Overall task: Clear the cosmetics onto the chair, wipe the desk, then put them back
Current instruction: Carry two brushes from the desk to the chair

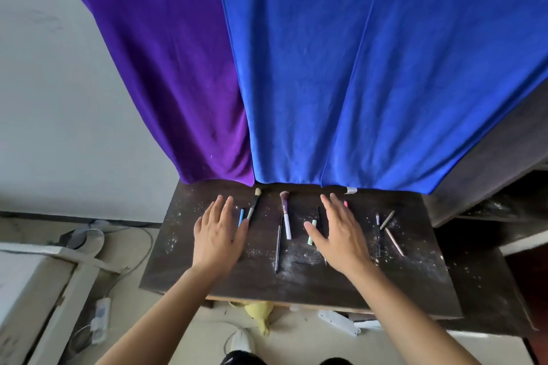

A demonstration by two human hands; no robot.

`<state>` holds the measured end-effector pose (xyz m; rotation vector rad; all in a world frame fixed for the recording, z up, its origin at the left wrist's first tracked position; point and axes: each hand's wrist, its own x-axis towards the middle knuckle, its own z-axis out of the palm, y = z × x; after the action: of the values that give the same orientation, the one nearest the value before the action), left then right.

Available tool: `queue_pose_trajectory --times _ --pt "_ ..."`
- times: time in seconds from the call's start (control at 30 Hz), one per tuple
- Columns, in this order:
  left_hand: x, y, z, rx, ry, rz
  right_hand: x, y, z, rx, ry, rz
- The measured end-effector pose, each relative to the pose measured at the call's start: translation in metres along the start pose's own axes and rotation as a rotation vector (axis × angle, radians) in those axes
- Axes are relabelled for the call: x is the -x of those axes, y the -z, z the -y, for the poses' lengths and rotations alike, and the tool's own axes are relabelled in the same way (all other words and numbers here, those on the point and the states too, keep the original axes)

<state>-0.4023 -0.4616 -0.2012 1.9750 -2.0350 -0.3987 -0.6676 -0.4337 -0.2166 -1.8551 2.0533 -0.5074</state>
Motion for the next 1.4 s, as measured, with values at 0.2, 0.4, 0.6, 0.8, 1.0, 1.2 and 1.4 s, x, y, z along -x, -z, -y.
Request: queue_pose_trajectory --times 0.2,0.4,0.6,0.8,1.0,1.2,1.4 --pt "-0.048 -0.031 0.033 -0.018 0.02 0.193 -0.027 -0.042 0.016 0.01 -0.135 0.063" --pt "-0.062 -0.088 0.049 -0.087 0.144 0.335 -0.054 -0.099 0.008 -0.007 -0.185 0.191" --pt "-0.054 -0.115 0.054 -0.052 0.261 0.35 -0.072 -0.133 0.01 -0.044 -0.244 0.237" --pt "-0.069 -0.128 0.05 -0.071 0.253 0.289 -0.078 -0.133 -0.002 -0.148 -0.262 0.229" --pt "-0.08 -0.138 0.045 -0.046 0.275 0.274 -0.045 -0.13 -0.017 -0.146 -0.279 0.334" --pt "-0.069 -0.141 0.048 -0.015 0.2 0.284 -0.036 -0.138 0.0 -0.078 -0.337 0.286" --pt "-0.071 -0.145 0.045 0.075 0.29 0.249 -0.057 -0.157 0.016 -0.071 -0.338 0.281"
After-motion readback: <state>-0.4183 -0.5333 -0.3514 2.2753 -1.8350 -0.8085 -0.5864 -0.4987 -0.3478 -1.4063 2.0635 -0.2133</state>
